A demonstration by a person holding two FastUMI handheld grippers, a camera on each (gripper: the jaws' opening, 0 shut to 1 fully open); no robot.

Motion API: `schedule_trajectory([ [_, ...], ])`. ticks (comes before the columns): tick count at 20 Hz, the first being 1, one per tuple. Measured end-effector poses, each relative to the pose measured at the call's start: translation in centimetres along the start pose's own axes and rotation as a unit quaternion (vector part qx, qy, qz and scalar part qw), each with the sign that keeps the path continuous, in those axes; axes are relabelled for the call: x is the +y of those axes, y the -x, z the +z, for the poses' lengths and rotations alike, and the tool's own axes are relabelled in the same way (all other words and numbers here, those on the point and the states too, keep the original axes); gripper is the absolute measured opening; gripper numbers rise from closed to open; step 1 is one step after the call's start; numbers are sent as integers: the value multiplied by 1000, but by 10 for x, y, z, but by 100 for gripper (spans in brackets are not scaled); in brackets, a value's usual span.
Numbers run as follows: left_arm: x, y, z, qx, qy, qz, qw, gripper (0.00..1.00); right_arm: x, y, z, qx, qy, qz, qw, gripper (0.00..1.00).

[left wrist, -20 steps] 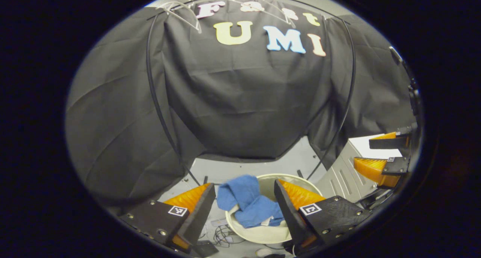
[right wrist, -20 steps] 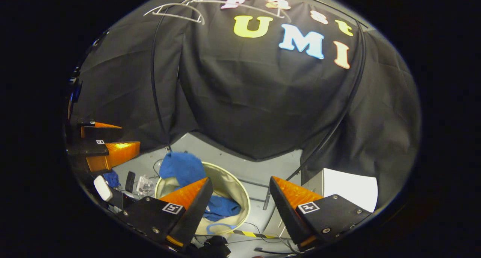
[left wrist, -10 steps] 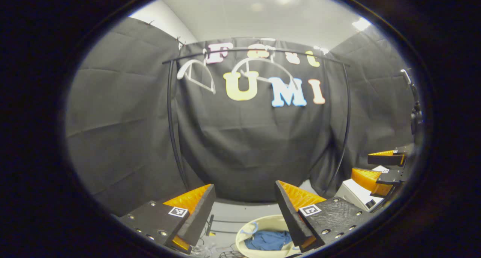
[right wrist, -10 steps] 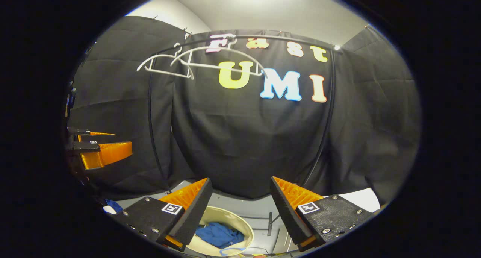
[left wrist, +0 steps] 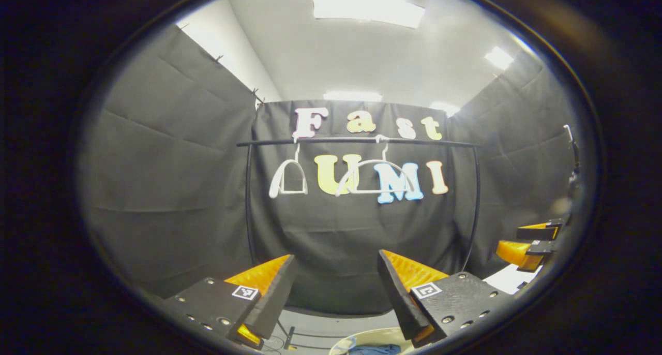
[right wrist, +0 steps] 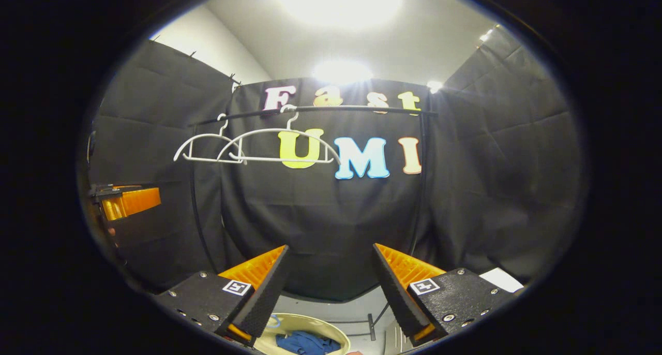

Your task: Grasp the clothes on the hanger with both hands and then place them into the laundry hamper below.

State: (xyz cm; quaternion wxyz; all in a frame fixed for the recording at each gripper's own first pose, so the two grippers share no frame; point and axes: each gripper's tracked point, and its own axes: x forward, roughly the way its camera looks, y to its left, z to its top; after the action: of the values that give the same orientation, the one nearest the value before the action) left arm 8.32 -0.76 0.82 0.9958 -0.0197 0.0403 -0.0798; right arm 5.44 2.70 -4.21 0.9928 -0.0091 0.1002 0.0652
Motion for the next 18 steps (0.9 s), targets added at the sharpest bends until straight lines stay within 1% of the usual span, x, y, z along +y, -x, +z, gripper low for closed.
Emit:
schedule_trajectory([
  [6, 12, 10, 15, -20, -2, 11, 1000, 96, -25, 15, 24, -40, 7, -39, 998, 96],
  [8, 14, 11, 21, -24, 1, 12, 1000, 96, -25, 15, 26, -43, 0, -41, 998, 96],
  [9, 13, 11, 21, -27, 2, 12, 1000, 90, -26, 14, 28, -45, -1, -42, 998, 96],
  [10, 12, 12, 21, -29, 3, 12, 1000, 93, -26, 13, 30, -48, -1, -42, 998, 94],
  [11, 12, 12, 23, -31, 1, 13, 999, 96, -26, 12, 31, -50, 0, -42, 998, 95],
  [13, 10, 12, 26, -35, -2, 12, 999, 96, -24, 11, 33, -54, 3, -40, 998, 96],
  [18, 8, 15, 28, -41, -9, 11, 999, 88, -24, 14, 37, -60, -6, -43, 997, 95],
])
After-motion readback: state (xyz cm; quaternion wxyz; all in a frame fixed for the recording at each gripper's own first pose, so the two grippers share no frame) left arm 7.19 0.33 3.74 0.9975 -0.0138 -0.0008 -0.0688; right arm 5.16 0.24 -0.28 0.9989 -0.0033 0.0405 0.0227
